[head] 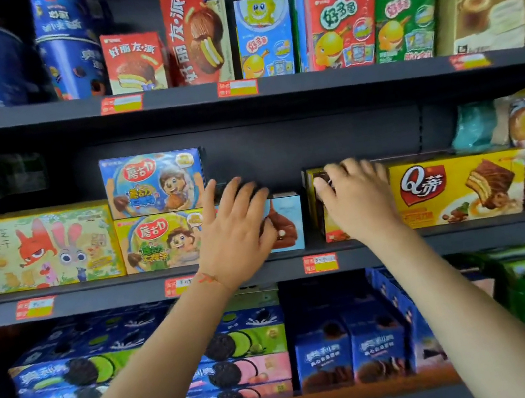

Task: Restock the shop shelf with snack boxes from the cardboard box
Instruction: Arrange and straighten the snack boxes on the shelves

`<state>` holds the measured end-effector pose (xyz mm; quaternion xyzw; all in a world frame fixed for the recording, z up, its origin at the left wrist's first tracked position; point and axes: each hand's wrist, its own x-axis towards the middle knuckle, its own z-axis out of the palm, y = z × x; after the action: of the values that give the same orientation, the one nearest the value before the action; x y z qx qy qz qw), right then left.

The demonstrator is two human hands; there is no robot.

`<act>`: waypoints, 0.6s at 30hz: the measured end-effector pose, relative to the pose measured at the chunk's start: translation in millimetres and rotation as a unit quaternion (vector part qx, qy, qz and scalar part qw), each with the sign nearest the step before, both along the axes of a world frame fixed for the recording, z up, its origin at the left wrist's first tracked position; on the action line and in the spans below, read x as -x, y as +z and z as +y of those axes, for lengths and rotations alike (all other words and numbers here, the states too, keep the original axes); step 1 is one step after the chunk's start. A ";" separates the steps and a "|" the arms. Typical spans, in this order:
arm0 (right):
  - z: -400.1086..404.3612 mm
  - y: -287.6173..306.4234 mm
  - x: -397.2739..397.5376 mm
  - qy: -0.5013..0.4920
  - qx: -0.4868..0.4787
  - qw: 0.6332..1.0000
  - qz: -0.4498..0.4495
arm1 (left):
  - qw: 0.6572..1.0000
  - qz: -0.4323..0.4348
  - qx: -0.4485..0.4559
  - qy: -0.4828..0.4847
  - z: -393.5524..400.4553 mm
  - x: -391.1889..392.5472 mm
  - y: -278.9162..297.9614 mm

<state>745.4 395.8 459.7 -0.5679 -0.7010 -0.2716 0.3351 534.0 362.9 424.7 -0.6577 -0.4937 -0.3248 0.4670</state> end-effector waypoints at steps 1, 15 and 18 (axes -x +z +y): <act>0.2 1.2 1.1 0.006 0.004 1.000 0.003 | 1.000 0.000 0.002 -0.002 -0.3 -0.3 -1.6; -37.3 69.7 145.6 0.388 0.235 0.854 0.256 | 0.939 -0.330 -0.075 -0.064 -39.4 125.7 38.2; -25.4 79.0 164.3 0.368 0.301 0.830 0.291 | 0.931 -0.360 0.012 -0.058 -42.1 141.2 44.5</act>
<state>581.1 370.4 538.7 -0.3930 -0.7756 0.2744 0.4107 392.7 320.8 469.3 -0.5292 -0.5938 -0.5605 0.2306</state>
